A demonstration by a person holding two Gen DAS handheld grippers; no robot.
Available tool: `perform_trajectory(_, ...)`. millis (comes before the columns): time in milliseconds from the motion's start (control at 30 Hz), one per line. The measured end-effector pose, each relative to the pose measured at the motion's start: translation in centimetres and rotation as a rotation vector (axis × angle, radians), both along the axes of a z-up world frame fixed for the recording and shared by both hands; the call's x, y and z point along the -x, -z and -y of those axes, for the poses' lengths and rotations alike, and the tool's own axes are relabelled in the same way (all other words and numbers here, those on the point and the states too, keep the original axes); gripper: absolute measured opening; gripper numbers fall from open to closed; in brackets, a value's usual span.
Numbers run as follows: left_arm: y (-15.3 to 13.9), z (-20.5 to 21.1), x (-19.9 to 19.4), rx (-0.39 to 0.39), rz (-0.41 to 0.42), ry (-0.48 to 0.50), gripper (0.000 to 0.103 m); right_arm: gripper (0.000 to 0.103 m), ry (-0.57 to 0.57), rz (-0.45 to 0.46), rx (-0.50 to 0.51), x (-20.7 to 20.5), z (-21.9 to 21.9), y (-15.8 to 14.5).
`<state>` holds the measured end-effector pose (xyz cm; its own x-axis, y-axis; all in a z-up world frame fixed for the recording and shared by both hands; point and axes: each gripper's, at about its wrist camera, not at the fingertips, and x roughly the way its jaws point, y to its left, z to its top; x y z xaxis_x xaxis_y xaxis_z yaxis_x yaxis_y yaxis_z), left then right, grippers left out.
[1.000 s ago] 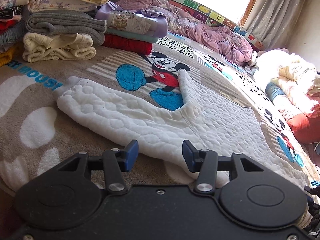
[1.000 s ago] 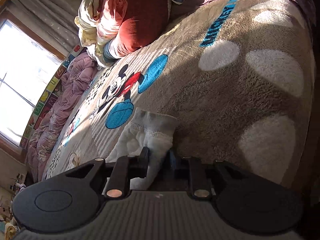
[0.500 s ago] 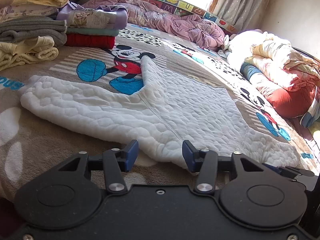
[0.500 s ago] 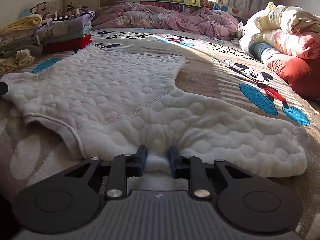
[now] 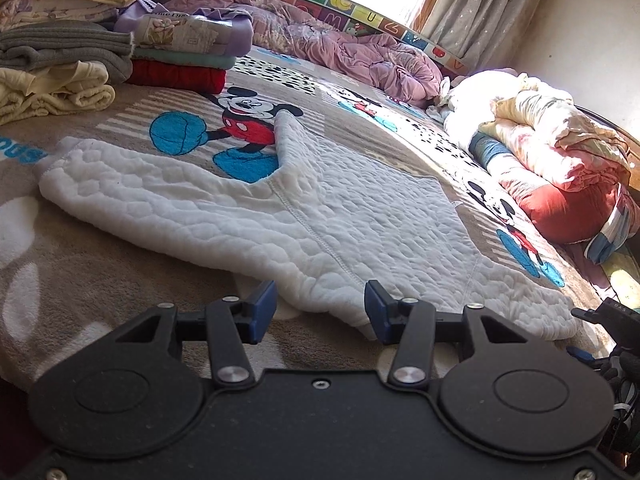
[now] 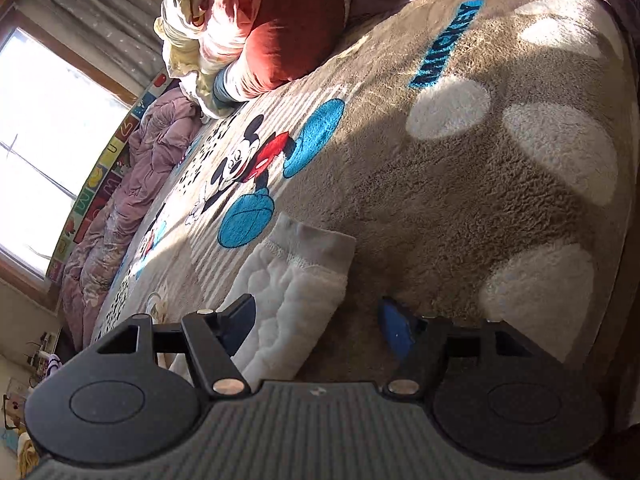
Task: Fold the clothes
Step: 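Grasp the other sleeve with the right tool and fold it inward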
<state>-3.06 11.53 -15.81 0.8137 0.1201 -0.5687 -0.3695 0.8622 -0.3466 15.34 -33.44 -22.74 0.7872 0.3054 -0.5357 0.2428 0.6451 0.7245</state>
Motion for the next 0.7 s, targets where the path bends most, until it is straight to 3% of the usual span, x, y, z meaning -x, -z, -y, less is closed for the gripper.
perform_trajectory(100, 0.5, -0.4, -0.2, 0.006, -0.019, -0.017, 0.047, 0.011, -0.073, 0.069, 0.063, -2.1, -0.8, -0.8)
perform_trajectory(200, 1.0, -0.8, -0.2, 0.016, -0.032, -0.029, 0.047, 0.011, -0.094, 0.166, 0.149, -2.9, -1.2, -3.0)
perform_trajectory(300, 0.9, -0.5, -0.2, -0.004, -0.032, -0.022, 0.047, 0.027, -0.126, 0.076, 0.301, -4.9, -2.0, -3.3)
perform_trajectory(333, 0.8, -0.3, -0.1, -0.014, -0.030, -0.017, 0.047, 0.027, -0.124, 0.056, 0.354, -5.1, -2.2, -3.4)
perform_trajectory(467, 0.4, 0.3, -0.1, -0.051, -0.018, -0.001, 0.047, 0.029, -0.144, 0.247, 0.508, -2.3, -4.2, -5.8)
perform_trajectory(700, 0.4, 1.3, -1.0, -0.078, -0.038, 0.021, 0.047, 0.027, -0.661, 0.485, 0.656, -0.8, -16.3, -6.6)
